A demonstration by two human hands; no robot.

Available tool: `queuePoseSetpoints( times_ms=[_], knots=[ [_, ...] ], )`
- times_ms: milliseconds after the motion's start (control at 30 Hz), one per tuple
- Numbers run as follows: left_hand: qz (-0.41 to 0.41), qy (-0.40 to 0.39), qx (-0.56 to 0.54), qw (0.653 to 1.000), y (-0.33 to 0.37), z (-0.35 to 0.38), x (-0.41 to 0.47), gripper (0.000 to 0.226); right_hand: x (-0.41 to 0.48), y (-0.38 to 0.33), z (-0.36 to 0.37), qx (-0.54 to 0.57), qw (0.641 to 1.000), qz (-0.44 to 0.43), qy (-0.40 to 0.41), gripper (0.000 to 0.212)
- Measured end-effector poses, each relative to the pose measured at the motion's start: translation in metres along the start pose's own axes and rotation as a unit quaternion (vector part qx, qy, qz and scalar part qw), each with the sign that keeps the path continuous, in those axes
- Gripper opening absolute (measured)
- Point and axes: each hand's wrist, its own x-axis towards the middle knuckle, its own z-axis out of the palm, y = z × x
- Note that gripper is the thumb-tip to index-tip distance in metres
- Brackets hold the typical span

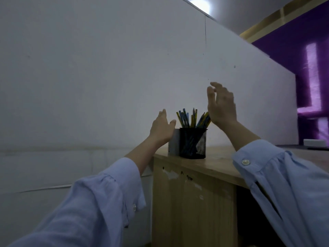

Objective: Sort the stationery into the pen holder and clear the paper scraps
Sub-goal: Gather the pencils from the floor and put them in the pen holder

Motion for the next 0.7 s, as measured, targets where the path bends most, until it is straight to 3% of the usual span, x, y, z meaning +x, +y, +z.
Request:
queuePoseSetpoints(
  times_ms=[167, 367, 533, 700],
  knots=[
    [0.042, 0.058, 0.165, 0.984, -0.022, -0.047, -0.033, 0.060, -0.004, -0.033, -0.004, -0.063, 0.984, -0.105, 0.129, 0.037],
    [0.068, 0.100, 0.306, 0.944, -0.057, -0.128, -0.083, 0.054, -0.017, -0.076, -0.002, -0.090, 0.963, -0.213, 0.138, 0.028],
    [0.041, 0.108, 0.393, 0.912, -0.090, -0.209, -0.140, 0.048, -0.067, -0.138, 0.033, 0.008, 0.981, -0.153, 0.120, 0.027],
    [0.002, 0.095, 0.465, 0.880, -0.116, -0.287, -0.212, 0.041, -0.145, -0.208, 0.083, 0.100, 0.985, -0.135, 0.029, 0.026]
  ],
)
